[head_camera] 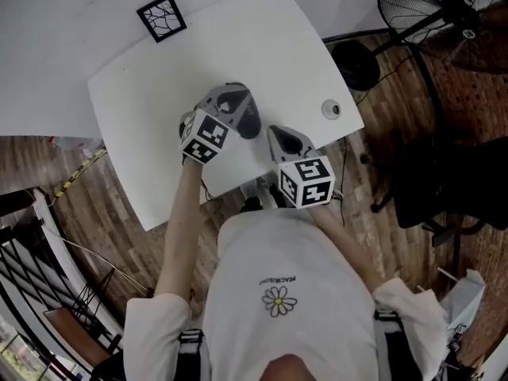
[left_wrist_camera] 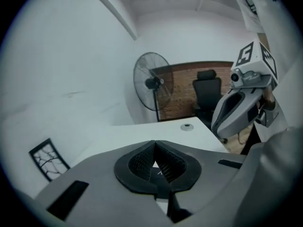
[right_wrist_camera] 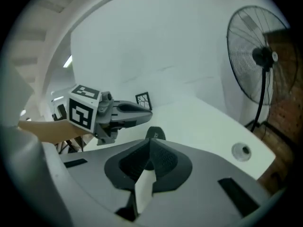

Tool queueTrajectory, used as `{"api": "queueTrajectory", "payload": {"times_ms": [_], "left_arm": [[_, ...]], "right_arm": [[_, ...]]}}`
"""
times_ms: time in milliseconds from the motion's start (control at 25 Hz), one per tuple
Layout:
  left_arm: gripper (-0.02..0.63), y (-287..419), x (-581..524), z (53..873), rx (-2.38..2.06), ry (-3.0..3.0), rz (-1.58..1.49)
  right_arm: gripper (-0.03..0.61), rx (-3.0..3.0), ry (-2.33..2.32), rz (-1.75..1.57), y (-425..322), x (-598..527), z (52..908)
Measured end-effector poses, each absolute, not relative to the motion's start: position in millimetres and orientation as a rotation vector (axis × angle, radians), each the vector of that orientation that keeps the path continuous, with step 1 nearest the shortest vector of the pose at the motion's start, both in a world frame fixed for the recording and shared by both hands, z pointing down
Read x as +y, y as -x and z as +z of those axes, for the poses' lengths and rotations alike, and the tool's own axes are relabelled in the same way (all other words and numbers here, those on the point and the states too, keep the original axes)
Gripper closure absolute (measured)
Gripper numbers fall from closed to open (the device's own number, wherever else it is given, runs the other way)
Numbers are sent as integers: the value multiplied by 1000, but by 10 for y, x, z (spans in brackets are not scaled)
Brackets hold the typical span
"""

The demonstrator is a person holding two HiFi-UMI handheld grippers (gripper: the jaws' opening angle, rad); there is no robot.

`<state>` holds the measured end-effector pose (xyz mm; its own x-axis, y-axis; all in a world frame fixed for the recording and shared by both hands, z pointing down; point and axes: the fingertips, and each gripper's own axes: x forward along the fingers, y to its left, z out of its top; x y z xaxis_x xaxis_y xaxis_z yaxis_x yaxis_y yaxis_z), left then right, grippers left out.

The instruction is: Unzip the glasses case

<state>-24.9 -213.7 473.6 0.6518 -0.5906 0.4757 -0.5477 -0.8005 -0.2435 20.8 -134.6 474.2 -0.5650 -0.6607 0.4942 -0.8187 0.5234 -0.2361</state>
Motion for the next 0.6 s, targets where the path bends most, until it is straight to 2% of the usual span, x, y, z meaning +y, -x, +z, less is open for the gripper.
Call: {"api": "queueTrajectory", "payload": {"times_ms": [200, 360, 600], "left_arm": [[602, 10, -2134, 5166, 515, 2673, -1124], [602, -19, -2263, 5307, 419, 2603, -1203], [603, 44, -2328, 5441, 394, 2666, -1235]], "right_arm": [[564, -2366, -1107, 922, 0, -1106, 5106], [429, -2232, -1145, 1165, 226, -974, 5471], [413, -2044, -1345, 1272, 431, -1070, 5824]]}}
